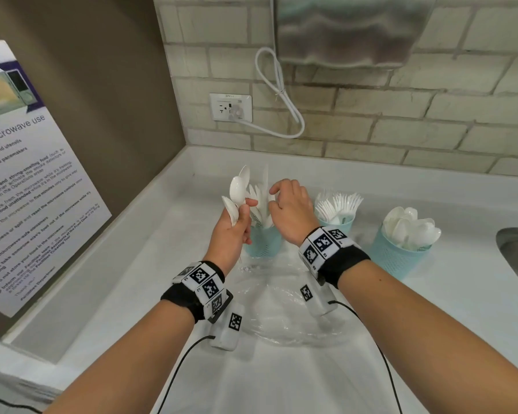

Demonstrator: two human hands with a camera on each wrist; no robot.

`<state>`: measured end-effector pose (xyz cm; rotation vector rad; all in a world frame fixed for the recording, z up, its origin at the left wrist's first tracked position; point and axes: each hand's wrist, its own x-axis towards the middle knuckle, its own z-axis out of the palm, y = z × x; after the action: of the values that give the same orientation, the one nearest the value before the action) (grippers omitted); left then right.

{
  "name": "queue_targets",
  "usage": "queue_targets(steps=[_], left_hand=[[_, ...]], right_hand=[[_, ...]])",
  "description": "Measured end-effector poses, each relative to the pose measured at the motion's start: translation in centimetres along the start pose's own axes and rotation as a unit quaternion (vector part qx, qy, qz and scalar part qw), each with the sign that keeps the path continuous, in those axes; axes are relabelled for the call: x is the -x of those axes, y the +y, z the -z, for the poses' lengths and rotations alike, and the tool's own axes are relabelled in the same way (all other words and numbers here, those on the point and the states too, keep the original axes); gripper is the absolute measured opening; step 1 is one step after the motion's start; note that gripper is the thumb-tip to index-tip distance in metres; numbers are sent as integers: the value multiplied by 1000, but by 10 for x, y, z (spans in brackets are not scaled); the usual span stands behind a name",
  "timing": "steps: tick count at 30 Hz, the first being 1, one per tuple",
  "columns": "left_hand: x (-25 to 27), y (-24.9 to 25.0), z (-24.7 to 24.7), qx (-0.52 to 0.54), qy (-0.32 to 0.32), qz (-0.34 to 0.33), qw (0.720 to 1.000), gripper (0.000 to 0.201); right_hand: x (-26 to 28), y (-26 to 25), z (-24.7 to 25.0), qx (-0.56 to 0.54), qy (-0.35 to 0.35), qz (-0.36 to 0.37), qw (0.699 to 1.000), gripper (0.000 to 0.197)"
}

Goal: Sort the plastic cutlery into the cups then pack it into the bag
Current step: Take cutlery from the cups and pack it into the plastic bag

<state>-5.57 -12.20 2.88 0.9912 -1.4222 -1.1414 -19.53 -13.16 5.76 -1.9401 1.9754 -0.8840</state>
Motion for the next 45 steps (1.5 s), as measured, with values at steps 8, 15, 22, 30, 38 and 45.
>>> queue_targets(steps=[8, 15, 22, 30, 38, 45], left_hand=[[-2, -11, 13, -74, 102, 18, 992, 18], [-17, -10, 25, -146, 148, 43, 977, 33], [-23, -5, 17, -118, 91, 63, 987, 54], [-33, 0, 20, -132, 81, 65, 986, 50], [-20, 34, 1, -340, 104, -71, 932, 19], [1, 42, -36, -352, 50, -99, 929, 25]], right_hand=[[-27, -10, 7, -16, 90, -82, 992, 50], [-60, -22, -1, 123, -39, -42, 991, 44], [-78, -25, -10, 139, -52, -64, 987, 27], [-60, -2, 8, 83, -35, -38, 995, 30], [17, -23, 27, -308, 9, 49, 950, 29], [33, -11, 45, -408, 125, -66, 902, 22]])
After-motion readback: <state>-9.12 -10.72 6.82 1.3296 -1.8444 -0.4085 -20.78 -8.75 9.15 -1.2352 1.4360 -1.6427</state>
